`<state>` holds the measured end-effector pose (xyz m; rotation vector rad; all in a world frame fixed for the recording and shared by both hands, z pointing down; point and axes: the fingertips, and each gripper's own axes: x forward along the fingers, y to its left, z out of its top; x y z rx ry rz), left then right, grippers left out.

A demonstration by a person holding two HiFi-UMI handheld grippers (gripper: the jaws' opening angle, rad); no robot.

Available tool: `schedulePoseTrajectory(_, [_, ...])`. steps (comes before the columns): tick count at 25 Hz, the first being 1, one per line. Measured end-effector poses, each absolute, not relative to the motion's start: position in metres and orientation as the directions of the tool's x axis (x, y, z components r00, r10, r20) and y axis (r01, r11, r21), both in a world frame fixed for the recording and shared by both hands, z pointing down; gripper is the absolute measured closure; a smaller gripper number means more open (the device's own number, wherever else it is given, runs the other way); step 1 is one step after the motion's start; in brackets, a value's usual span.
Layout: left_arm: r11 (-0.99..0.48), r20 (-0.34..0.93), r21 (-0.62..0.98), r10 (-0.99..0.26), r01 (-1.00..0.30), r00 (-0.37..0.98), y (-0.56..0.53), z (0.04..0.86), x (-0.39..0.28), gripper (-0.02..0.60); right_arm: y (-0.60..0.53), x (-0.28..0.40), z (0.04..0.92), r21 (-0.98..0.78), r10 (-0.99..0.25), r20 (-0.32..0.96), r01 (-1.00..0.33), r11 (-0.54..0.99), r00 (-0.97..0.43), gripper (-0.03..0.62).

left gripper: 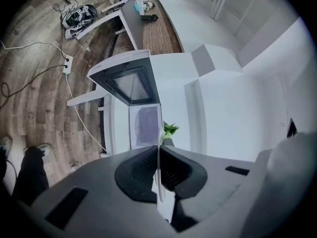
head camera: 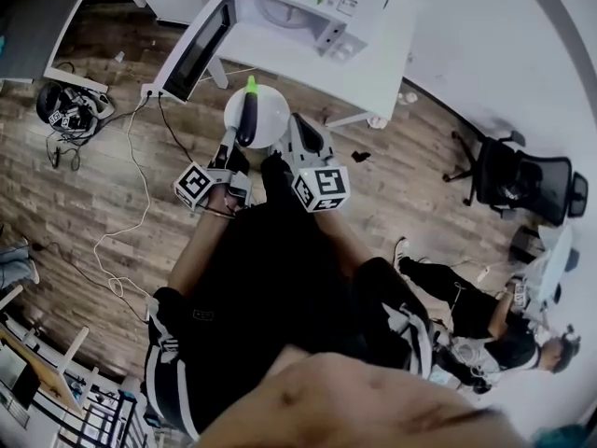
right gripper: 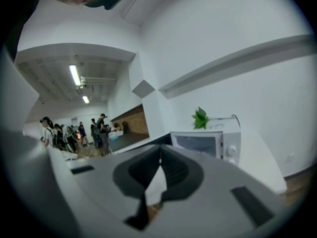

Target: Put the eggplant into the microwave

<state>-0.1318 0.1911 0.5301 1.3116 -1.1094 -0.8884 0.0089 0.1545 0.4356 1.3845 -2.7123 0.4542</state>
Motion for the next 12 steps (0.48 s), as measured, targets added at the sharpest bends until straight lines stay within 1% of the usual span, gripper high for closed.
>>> schedulePoseTrajectory(6, [0.095,0.125,0.987,-0.960,-0.129,0.250,0.138,0.530,-0.132,0.541,0.101,0.008,0.432,-0.235,-0.766,0.191,-0.786,0.572,-0.614,0.562])
schedulePoseTrajectory(12, [0.099,0.126,0.987,-0.965,-0.123,0.231,0.096,0.533,-0.126,0.541,0.054,0.010,0.431,-0.225,-0.746,0.186,-0.767,0.602,-0.640,0.562])
